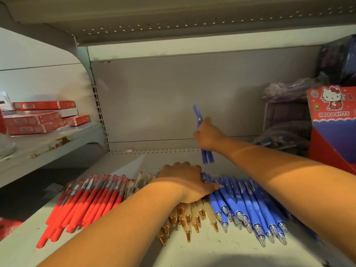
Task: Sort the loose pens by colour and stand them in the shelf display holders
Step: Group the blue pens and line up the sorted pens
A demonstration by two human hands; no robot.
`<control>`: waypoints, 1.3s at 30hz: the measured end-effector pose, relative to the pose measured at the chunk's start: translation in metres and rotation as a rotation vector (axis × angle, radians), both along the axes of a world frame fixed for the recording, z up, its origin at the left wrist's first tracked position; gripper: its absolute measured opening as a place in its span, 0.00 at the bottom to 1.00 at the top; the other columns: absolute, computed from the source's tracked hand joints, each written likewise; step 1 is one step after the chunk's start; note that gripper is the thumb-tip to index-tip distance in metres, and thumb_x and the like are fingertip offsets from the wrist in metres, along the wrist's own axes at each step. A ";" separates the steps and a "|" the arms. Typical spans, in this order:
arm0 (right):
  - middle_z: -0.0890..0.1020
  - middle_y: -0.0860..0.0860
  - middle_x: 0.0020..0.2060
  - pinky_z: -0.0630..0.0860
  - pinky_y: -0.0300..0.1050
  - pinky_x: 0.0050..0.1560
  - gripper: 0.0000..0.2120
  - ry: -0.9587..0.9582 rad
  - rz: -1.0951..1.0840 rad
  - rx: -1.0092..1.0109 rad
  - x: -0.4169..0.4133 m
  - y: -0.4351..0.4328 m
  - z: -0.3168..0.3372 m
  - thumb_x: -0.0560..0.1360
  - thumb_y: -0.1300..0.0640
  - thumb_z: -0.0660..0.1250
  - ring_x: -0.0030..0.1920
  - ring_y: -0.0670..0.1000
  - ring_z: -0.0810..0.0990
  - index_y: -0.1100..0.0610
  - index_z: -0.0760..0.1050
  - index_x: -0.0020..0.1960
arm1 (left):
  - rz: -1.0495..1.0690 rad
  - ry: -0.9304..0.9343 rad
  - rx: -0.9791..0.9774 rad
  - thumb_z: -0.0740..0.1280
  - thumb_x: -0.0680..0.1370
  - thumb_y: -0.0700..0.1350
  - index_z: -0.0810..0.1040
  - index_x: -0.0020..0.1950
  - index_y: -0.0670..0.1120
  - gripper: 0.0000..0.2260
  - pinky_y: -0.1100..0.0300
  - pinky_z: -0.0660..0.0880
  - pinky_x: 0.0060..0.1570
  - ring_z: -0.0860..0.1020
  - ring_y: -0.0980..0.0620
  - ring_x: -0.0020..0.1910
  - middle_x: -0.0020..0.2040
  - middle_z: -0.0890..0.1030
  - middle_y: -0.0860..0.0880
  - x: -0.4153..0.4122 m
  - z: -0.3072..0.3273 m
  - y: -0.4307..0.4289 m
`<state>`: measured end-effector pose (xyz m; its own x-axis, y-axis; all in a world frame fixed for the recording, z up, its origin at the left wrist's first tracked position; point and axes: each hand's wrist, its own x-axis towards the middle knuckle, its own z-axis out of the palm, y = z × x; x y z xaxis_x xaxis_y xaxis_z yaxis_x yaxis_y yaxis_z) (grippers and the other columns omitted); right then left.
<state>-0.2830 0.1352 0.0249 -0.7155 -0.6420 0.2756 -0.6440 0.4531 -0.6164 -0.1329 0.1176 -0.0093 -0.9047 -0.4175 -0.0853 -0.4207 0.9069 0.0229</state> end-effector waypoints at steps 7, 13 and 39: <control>0.78 0.58 0.24 0.82 0.53 0.50 0.33 -0.263 0.039 0.098 0.005 0.075 0.020 0.79 0.66 0.54 0.29 0.56 0.76 0.51 0.48 0.79 | 0.056 0.181 0.037 0.57 0.79 0.63 0.69 0.70 0.51 0.24 0.52 0.72 0.56 0.73 0.46 0.60 0.66 0.74 0.48 0.002 0.006 0.014; 0.74 0.52 0.24 0.73 0.39 0.25 0.09 -0.471 0.119 0.313 0.040 0.137 -0.010 0.80 0.60 0.65 0.23 0.48 0.72 0.61 0.74 0.42 | -0.037 0.310 0.366 0.64 0.75 0.62 0.69 0.58 0.59 0.15 0.62 0.71 0.40 0.73 0.58 0.43 0.48 0.76 0.57 0.005 0.013 0.044; 0.86 0.55 0.50 0.76 0.53 0.59 0.18 -0.536 0.051 0.035 0.064 0.196 -0.040 0.79 0.47 0.58 0.51 0.56 0.84 0.57 0.81 0.53 | -0.296 0.112 0.285 0.55 0.78 0.69 0.49 0.80 0.59 0.34 0.44 0.59 0.75 0.54 0.43 0.79 0.80 0.55 0.52 0.016 -0.024 0.082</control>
<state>-0.2185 0.3310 -0.0153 -0.7174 -0.6821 -0.1418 -0.2648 0.4552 -0.8501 -0.1173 0.1993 -0.0338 -0.9922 -0.1124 -0.0543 -0.1240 0.9388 0.3213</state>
